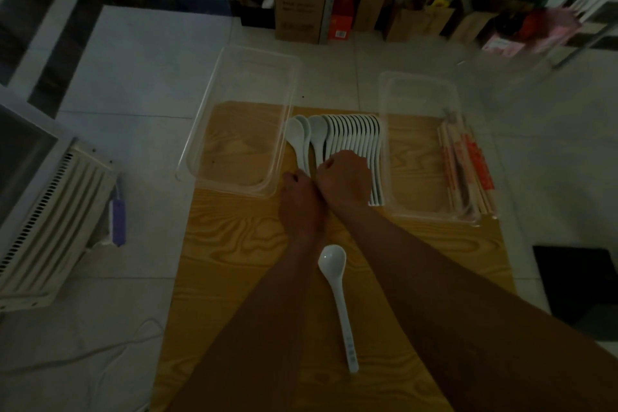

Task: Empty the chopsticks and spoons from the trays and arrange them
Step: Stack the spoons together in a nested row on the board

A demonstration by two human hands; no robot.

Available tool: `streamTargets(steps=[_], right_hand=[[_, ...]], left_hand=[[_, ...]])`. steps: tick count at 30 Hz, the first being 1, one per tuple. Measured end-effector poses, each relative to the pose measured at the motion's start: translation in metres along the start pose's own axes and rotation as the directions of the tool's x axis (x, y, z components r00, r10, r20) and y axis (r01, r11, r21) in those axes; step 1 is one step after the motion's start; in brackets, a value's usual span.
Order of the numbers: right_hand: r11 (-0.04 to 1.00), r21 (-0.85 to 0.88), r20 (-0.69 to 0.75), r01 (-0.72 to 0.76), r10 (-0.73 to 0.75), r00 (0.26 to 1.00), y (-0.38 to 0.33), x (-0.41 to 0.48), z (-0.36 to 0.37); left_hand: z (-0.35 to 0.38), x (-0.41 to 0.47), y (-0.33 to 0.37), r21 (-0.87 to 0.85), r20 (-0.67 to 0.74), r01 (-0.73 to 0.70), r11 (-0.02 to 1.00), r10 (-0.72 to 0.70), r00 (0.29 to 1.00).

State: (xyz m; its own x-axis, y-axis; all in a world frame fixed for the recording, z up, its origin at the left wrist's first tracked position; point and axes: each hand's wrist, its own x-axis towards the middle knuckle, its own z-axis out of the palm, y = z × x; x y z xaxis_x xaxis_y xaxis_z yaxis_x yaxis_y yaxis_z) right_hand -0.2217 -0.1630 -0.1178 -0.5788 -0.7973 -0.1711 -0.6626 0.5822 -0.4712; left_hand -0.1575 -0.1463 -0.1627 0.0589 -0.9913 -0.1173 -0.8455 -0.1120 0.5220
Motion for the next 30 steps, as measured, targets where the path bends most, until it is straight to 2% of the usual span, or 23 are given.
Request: streamTargets(steps=[4, 10, 16, 19, 22, 26, 30], right_hand=[[1.0, 0.016, 0.01, -0.021, 0.02, 1.0, 0.008, -0.003, -0.002], [0.998, 0.038, -0.006, -0.051, 0.051, 0.999, 0.016, -0.015, -0.013], [0.987, 0.152, -0.034, 0.053, -0.048, 0.998, 0.038, -0.063, -0.028], [0.99, 0.139, 0.05, -0.018, 0.012, 0.999, 0.07, -0.108, -0.034], [0.99, 0.08, 0.148, -0.117, 0.104, 0.984, 0.101, -0.149, -0.037], [0.957, 0.043, 0.318, -0.287, 0.259, 0.912, 0.118, -0.186, -0.037], [0.956, -0.014, 0.406, -0.293, 0.273, 0.872, 0.124, -0.21, -0.033]], left_hand=[[-0.006, 0.002, 0.004, 0.013, 0.046, 0.0, 1.0, 0.0, 0.999], [-0.002, 0.003, 0.002, -0.072, 0.097, -0.078, 0.994, 0.085, 0.992], [-0.009, 0.002, 0.004, -0.166, 0.124, -0.057, 0.984, 0.078, 0.989], [-0.012, 0.002, 0.004, -0.169, 0.15, -0.081, 0.982, 0.107, 0.983], [-0.016, 0.003, 0.006, -0.172, 0.179, -0.047, 0.984, 0.078, 0.981], [-0.021, 0.005, 0.006, -0.185, 0.195, -0.027, 0.982, 0.064, 0.979], [-0.025, 0.007, 0.009, -0.198, 0.209, 0.001, 0.98, 0.041, 0.977]])
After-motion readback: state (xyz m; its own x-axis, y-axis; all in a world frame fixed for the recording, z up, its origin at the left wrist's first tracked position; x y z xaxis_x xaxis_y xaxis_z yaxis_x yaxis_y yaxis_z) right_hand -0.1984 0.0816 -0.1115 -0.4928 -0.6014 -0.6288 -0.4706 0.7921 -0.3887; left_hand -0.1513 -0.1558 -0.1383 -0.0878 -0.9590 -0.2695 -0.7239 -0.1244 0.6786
